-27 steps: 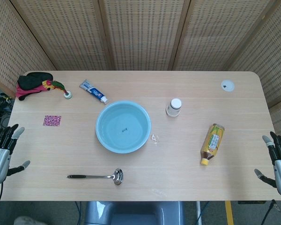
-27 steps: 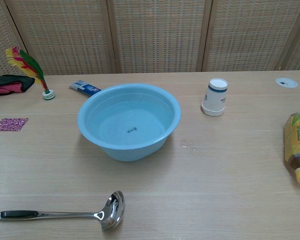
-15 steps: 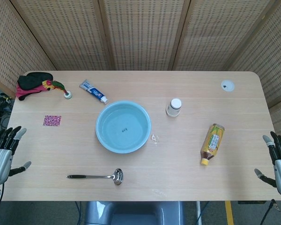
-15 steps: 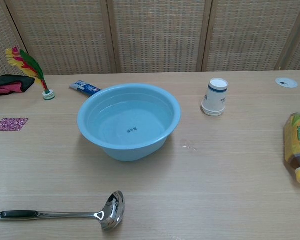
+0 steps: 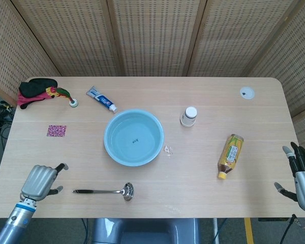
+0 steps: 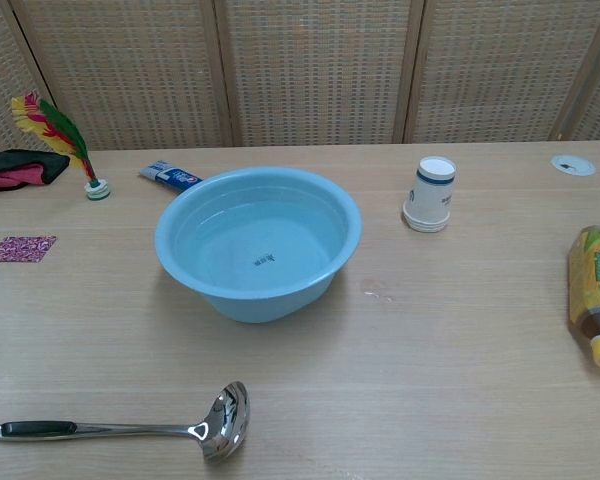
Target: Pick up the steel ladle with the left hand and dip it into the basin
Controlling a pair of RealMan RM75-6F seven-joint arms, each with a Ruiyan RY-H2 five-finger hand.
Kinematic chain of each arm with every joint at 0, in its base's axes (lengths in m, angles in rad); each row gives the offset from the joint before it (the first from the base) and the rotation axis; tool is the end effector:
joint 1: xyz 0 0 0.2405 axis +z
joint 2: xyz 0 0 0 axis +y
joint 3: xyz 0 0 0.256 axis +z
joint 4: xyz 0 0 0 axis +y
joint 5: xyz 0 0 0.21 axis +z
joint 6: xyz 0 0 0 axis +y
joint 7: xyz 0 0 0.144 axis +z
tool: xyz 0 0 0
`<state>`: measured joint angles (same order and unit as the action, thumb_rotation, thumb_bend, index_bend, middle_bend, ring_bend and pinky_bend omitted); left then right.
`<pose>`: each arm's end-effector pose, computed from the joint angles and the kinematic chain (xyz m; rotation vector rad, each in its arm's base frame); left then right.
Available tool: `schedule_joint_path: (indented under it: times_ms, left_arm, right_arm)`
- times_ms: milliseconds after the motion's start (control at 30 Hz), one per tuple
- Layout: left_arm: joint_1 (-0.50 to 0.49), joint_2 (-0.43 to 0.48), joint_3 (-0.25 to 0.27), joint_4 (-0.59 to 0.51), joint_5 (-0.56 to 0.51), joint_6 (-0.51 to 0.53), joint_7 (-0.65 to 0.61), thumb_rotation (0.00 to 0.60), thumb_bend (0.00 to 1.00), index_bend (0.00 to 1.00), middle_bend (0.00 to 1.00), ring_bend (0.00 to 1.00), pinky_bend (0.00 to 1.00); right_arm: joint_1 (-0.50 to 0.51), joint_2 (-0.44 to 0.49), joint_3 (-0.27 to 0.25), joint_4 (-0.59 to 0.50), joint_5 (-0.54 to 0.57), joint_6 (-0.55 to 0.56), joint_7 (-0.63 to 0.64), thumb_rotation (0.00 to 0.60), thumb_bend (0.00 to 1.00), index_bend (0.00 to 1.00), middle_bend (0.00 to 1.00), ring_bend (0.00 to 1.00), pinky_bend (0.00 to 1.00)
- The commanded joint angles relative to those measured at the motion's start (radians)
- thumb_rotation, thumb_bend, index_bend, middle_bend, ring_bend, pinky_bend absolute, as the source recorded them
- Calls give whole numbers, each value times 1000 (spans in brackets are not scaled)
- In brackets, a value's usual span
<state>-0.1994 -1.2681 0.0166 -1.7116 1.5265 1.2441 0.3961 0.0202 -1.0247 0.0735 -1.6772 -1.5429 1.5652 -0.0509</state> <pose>-0.2603 0.1873 0.0628 -1.7729 -0.8641 -0.7350 -0.3031 -0.1651 0.1939 1.3564 -0.7858 0.8868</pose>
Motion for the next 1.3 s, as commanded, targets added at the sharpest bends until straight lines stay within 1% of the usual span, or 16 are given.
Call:
schedule_joint_path:
  times_ms: [33, 167, 333, 500, 700, 967, 1300]
  left_arm:
    - [-43, -71, 3, -30, -87, -93, 103, 600, 125, 413, 900, 828, 955]
    - [-64, -127, -1, -32, -168, -145, 175, 600, 245, 430, 900, 829, 956]
    - [-76, -191, -2, -10, -218, -163, 212, 600, 335, 478, 900, 829, 957]
    - [-81, -250, 8, 22, -252, -173, 226, 600, 340, 487, 900, 830, 957]
    - [-90, -309, 15, 74, -262, -178, 226, 600, 340, 490, 900, 829, 957]
    - [-96, -346, 25, 116, -271, -177, 228, 600, 339, 503, 900, 829, 957]
    - [-106, -370, 29, 151, -278, -175, 227, 600, 340, 508, 900, 829, 956]
  right_arm:
    - [1, 0, 2, 1, 5, -4, 2, 600, 0, 0, 0, 0, 0]
    - [4, 0, 3, 3, 11, -8, 6, 600, 0, 0, 0, 0, 0]
    - [5, 1, 2, 4, 10, -10, 9, 600, 0, 0, 0, 0, 0]
    - [7, 0, 1, 4, 11, -16, 10, 600, 0, 0, 0, 0, 0]
    - [8, 1, 2, 6, 15, -18, 12, 600, 0, 0, 0, 0, 0]
    - [12, 0, 3, 8, 22, -27, 13, 600, 0, 0, 0, 0, 0]
    - [12, 0, 2, 8, 24, -28, 12, 600, 0, 0, 0, 0, 0]
